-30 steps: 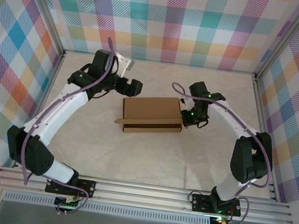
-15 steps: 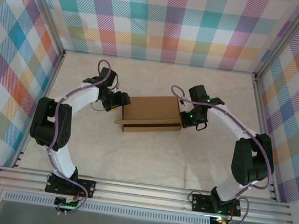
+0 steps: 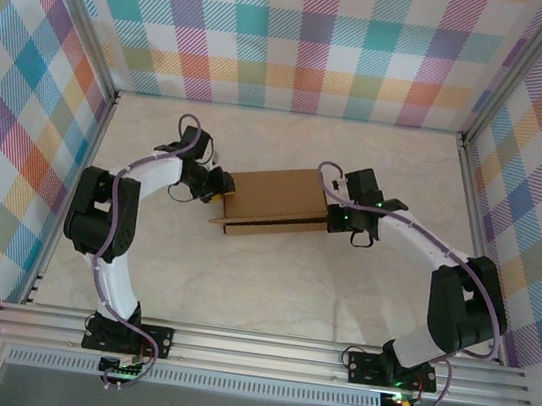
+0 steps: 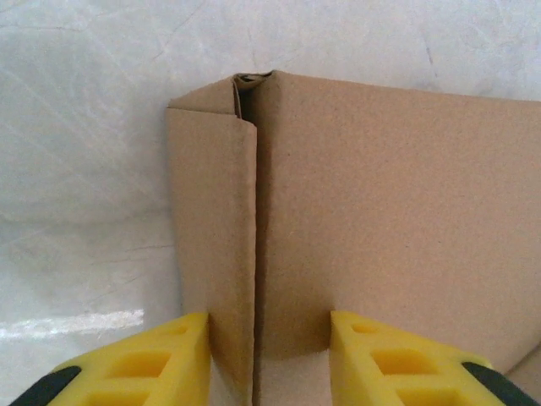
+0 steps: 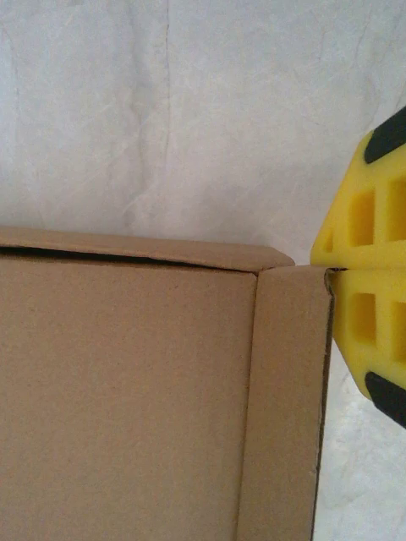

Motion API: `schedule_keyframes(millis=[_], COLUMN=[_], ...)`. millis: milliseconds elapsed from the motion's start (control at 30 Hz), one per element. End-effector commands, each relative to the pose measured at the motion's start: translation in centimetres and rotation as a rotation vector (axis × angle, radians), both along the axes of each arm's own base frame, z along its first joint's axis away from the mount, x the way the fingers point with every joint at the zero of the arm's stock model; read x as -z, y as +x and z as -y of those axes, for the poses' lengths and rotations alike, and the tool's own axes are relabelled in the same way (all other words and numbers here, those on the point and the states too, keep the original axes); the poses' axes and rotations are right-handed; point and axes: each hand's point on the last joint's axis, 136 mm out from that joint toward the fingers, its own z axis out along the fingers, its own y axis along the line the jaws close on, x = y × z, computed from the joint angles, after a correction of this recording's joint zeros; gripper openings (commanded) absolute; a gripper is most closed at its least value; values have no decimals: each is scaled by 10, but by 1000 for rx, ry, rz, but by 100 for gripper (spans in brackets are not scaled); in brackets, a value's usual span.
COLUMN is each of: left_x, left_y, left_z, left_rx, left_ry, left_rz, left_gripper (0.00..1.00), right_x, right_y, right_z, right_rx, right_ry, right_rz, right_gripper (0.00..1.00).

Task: Fold the paper box

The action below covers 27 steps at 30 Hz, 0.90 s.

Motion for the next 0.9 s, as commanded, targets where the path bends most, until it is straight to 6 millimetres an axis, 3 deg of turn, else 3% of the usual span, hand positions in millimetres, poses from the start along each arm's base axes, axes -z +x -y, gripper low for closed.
schedule_keyframes(millis=[0, 267, 467, 700, 733, 800, 867], left_x=[35, 43, 43, 30, 28, 27, 31], left_y=[-16, -11, -9, -5, -3, -3, -3], left_z=[-6, -10, -7, -8, -9, -12, -14], left_rx=[-15, -59, -66, -73, -76, -81, -82], left_ry=[15, -57, -105, -113, -106, -84, -71], left_rz=[-133, -191, -213, -179, -168, -163, -171], left_gripper=[37, 36, 37, 40, 40, 40, 40], right_x=[7, 14, 28, 42, 42, 39, 35], right_y=[6, 15, 20, 19, 17, 12, 4], right_z=[-2, -10, -23, -28, -27, -26, -24], right_rx=[61, 121, 68, 62, 62, 45, 25], right_ry=[36, 98, 91, 110, 106, 98, 96], right_rz=[58, 217, 349, 351, 341, 327, 324], right_gripper=[0, 0, 0, 0, 4, 36, 74])
